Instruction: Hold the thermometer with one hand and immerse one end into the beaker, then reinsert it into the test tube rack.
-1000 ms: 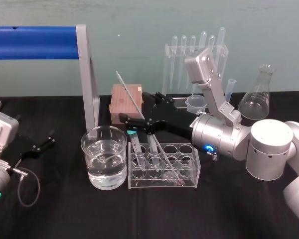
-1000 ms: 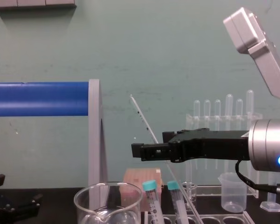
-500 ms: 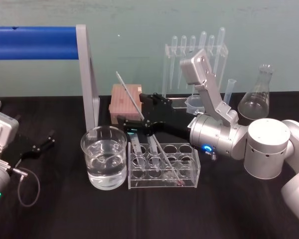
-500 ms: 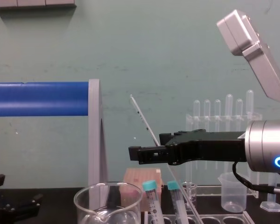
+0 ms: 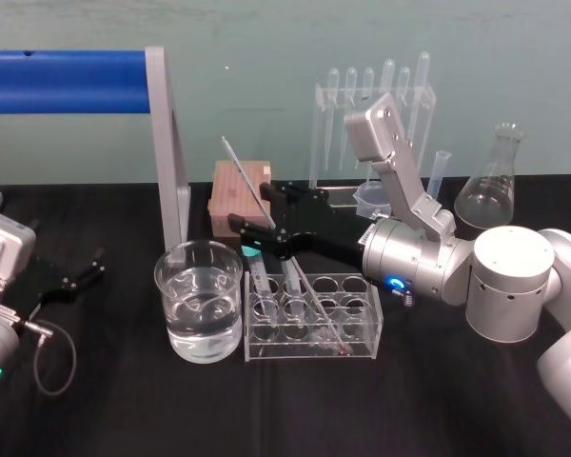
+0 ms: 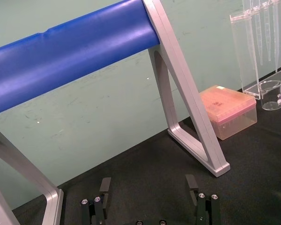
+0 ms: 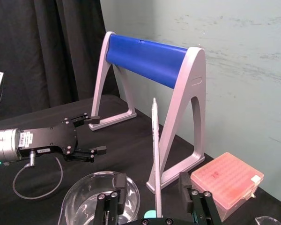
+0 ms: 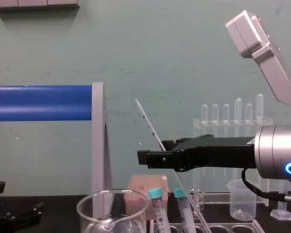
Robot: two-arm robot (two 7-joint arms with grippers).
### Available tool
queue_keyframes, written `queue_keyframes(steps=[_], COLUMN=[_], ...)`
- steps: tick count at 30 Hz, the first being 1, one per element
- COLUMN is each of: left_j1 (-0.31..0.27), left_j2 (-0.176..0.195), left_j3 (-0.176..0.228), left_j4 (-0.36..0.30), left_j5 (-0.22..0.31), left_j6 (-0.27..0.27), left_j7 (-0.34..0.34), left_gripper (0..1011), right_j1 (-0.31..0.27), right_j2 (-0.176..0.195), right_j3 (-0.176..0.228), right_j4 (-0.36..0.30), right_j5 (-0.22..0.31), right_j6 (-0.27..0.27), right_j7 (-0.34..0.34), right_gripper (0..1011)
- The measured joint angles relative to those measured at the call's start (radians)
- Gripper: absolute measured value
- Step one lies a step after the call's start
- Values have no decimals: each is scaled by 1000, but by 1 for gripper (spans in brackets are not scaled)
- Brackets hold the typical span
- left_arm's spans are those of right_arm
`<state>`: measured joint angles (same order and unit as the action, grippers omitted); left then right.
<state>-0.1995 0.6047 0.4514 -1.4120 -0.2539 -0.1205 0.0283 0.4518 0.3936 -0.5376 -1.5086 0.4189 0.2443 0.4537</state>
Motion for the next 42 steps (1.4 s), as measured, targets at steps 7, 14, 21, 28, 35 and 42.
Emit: queue_keyframes(steps=[7, 14, 21, 28, 35, 42], left_j1=[0, 0, 0, 0, 0, 0], left_j2=[0, 0, 0, 0, 0, 0], left_j3=[0, 0, 0, 0, 0, 0], left_j4=[0, 0, 0, 0, 0, 0], left_j5=[0, 0, 0, 0, 0, 0], left_j6=[0, 0, 0, 0, 0, 0], left_j7=[0, 0, 0, 0, 0, 0], left_gripper=[1008, 1008, 1008, 1008, 1008, 1008], right_j1=[0, 0, 0, 0, -9, -34], right_j2=[0, 0, 0, 0, 0, -12], right_j3=[1, 1, 1, 1, 9, 56], right_j4=[-1, -1, -1, -1, -2, -18], right_j5=[1, 2, 2, 2, -5, 12], right_j6=[1, 1, 2, 2, -37, -182], right_j7=[0, 0, 0, 0, -4, 14], right_gripper=[512, 286, 96, 56, 56, 57])
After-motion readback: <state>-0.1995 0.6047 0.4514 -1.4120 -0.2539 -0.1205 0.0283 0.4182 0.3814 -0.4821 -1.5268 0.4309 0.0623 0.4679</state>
